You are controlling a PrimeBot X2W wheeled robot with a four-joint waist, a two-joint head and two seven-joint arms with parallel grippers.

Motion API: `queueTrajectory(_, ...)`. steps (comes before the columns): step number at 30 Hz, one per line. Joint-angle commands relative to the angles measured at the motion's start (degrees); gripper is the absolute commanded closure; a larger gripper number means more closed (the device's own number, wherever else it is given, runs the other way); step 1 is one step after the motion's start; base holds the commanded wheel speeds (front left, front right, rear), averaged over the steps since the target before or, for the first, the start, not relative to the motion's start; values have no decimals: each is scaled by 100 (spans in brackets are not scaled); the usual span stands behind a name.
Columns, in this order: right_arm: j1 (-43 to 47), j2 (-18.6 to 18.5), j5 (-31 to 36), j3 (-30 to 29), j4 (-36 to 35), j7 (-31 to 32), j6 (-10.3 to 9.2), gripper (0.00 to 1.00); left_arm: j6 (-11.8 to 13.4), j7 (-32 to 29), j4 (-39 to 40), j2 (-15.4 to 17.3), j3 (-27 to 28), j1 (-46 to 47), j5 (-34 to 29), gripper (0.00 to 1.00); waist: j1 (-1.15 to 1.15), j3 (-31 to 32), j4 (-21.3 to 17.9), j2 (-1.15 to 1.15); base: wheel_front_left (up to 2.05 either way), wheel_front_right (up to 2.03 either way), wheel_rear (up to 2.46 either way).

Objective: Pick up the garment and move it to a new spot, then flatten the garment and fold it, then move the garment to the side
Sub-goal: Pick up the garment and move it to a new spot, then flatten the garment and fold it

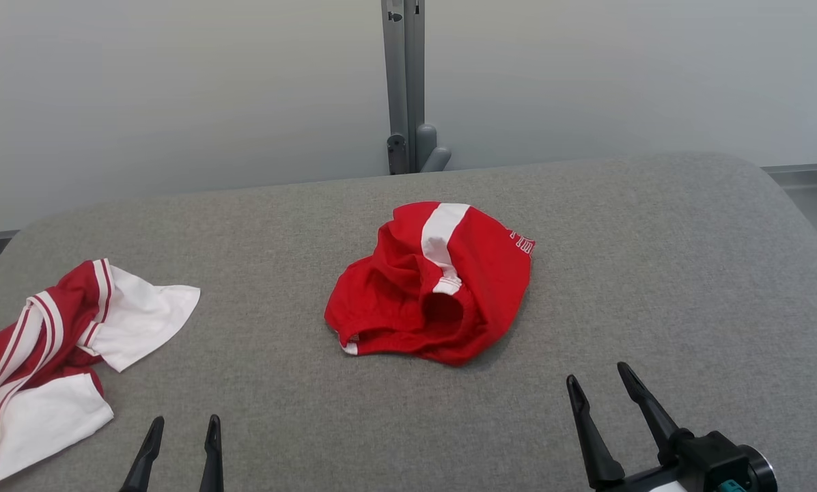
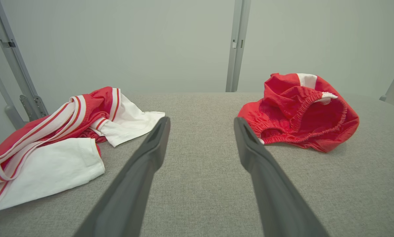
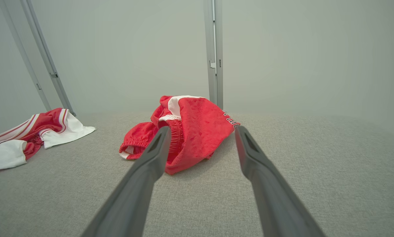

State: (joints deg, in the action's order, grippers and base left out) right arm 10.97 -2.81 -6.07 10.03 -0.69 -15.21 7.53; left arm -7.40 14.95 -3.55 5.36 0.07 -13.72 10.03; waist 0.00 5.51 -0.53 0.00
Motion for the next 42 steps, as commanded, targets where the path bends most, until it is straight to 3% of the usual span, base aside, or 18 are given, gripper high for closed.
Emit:
queueTrajectory(1,31,-16,-13,3,-8,1,-8,0,-16,18,-9,-14,27,-65,-10,0,0,-2,-6,0,0,0,0)
queueTrajectory(30,-59,-15,-8,9,-1,1,-8,0,-17,18,-106,23,-119,-58,-143,0,0,-27,-33,0,0,0,0)
queueTrajectory(37,-67,-16,-5,27,-48,1,-8,0,-17,19,-325,-91,-182,-35,590,0,0,-127,-59,0,0,0,0)
queueTrajectory(42,-115,-17,37,65,-73,1,-8,0,-17,19,-547,-9,-659,238,1015,0,0,-270,-187,0,0,0,0)
